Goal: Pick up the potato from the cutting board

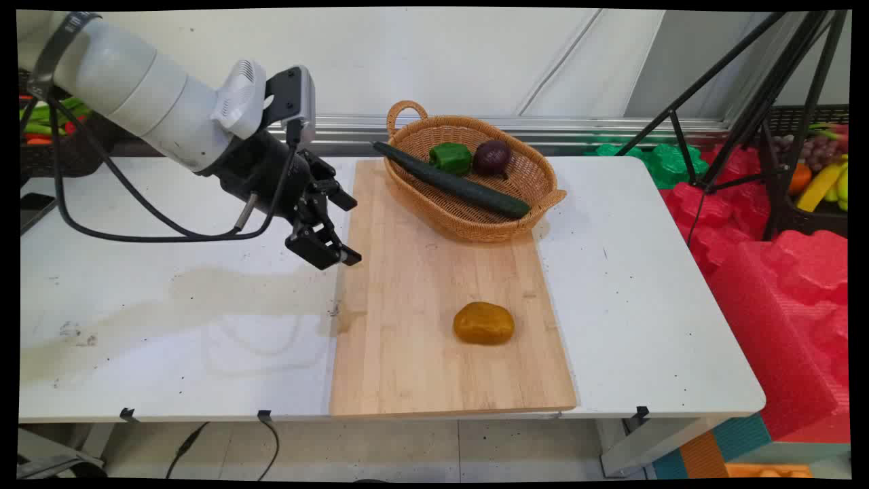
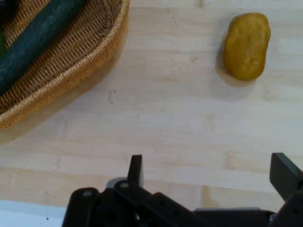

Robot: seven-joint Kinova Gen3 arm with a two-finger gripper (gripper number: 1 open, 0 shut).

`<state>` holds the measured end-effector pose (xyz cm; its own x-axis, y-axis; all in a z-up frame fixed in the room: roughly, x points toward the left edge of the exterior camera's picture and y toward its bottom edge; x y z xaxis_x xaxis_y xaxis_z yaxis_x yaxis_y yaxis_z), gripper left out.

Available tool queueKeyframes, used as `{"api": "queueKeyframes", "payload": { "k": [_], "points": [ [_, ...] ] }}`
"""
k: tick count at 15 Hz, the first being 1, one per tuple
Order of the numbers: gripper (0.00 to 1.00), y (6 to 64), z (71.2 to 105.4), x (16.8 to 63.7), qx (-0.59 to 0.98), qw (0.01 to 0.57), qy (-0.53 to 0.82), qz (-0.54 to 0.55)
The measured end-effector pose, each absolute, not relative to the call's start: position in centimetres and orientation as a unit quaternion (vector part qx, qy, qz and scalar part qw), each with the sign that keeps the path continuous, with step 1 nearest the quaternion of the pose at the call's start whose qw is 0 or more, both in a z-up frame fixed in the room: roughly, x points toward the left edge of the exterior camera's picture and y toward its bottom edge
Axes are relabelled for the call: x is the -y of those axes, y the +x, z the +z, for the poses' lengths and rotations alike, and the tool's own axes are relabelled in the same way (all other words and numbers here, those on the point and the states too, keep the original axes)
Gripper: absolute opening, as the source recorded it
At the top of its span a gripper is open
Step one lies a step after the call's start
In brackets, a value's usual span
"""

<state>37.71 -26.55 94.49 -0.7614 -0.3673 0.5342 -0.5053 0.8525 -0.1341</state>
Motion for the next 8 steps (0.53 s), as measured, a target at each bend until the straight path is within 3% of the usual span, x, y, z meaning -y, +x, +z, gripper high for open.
{"api": "queueKeyframes", "payload": {
  "k": [8],
  "points": [
    [1.0,37.82,95.25,25.44,0.929,0.257,0.232,0.132]
  ]
}}
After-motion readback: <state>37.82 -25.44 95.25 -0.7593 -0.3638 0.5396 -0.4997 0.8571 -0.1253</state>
